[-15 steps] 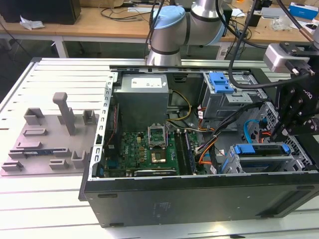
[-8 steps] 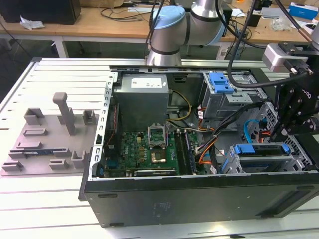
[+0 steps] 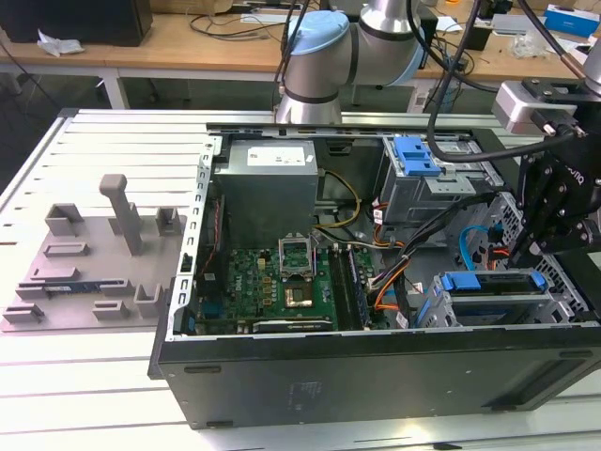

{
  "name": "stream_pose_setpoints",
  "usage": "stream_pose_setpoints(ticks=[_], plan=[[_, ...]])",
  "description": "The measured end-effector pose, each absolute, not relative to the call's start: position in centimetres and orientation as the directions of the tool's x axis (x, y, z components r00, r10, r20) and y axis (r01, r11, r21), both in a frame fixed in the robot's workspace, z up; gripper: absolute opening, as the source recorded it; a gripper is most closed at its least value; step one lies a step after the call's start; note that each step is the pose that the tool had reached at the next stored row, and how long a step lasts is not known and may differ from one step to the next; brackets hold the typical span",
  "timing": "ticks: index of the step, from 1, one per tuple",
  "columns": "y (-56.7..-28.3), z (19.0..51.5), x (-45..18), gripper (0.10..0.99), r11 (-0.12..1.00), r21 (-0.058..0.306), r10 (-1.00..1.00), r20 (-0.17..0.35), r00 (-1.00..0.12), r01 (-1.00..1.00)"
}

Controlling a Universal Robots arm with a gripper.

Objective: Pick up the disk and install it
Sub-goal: 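Insert the first disk wire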

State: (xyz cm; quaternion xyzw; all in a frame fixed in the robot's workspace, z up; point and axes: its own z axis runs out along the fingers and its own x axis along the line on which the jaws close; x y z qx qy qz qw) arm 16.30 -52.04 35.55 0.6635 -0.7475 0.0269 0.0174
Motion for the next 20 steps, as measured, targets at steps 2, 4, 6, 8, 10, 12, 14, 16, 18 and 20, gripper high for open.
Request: stream_pose_setpoints(ticks=[2,4,6,8,10,12,14,16,18,20], plan=[[-52.04,35.54,16.31,0.169,0.117,-0.018,-0.991,0.061,-0.118,-0.993],[-52.04,35.54,16.3,0.169,0.117,-0.019,-0.991,0.06,-0.118,-0.993],[-52.05,35.55,16.3,0.169,0.117,-0.019,-0.991,0.06,-0.117,-0.993],[-52.05,35.55,16.3,0.169,0.116,-0.019,-0.991,0.06,-0.117,-0.993],[-52.09,35.55,16.3,0.169,0.116,-0.019,-0.991,0.06,-0.117,-0.993],[-52.11,35.52,16.3,0.169,0.116,-0.019,-0.991,0.06,-0.117,-0.993],[-52.19,35.5,16.3,0.169,0.116,-0.019,-0.991,0.06,-0.117,-0.993],[-52.27,35.47,16.29,0.169,0.116,-0.019,-0.991,0.06,-0.117,-0.993],[-52.34,35.44,16.28,0.169,0.116,-0.019,-0.991,0.06,-0.117,-0.993],[-52.38,35.4,16.28,0.169,0.116,-0.019,-0.991,0.06,-0.117,-0.993]])
